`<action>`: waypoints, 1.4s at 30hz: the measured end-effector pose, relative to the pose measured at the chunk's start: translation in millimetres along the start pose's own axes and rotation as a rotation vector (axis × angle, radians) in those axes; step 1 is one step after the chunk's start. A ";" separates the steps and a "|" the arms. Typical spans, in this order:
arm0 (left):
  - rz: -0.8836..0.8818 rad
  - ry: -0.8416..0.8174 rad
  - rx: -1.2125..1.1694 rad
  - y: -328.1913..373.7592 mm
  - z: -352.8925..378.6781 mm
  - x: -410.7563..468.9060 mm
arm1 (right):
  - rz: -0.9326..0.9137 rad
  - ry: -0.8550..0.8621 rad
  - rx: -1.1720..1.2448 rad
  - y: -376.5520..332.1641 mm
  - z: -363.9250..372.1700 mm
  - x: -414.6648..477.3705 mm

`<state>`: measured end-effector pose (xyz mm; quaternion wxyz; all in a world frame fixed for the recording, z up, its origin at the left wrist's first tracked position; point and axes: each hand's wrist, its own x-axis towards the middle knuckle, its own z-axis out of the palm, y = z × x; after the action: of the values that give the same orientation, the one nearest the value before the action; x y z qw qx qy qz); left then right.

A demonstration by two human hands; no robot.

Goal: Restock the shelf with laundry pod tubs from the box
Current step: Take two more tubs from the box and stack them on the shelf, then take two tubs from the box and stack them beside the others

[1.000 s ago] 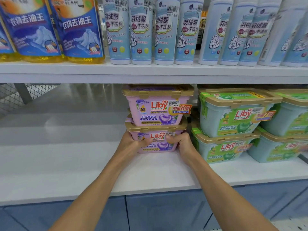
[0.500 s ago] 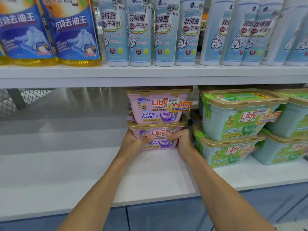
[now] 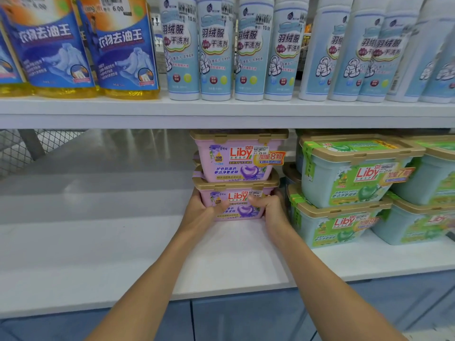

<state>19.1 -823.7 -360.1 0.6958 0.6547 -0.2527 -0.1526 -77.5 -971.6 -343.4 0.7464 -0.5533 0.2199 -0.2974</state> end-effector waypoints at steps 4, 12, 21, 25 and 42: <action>-0.039 0.039 0.059 1.6 -2.2 -14.2 | -0.129 0.013 -0.093 10.5 -8.5 -12.3; -0.187 0.094 0.517 47.4 0.2 -72.3 | 0.044 0.221 -0.333 -7.2 9.6 -62.2; -0.392 -0.003 0.947 154.9 -27.4 -151.5 | 0.236 -0.122 -1.186 -119.2 14.3 -160.5; -0.441 -0.020 0.933 215.9 -40.8 -192.3 | 0.202 -0.216 -1.300 -171.8 17.3 -200.0; -0.679 0.352 0.928 357.9 -208.5 -386.1 | 0.102 -0.642 -1.355 -230.5 186.6 -342.3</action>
<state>-227.1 -405.7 -68.1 0.2808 0.9497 0.0493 -0.1295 -249.7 -655.2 -68.9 0.2825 -0.9403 0.1517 0.1141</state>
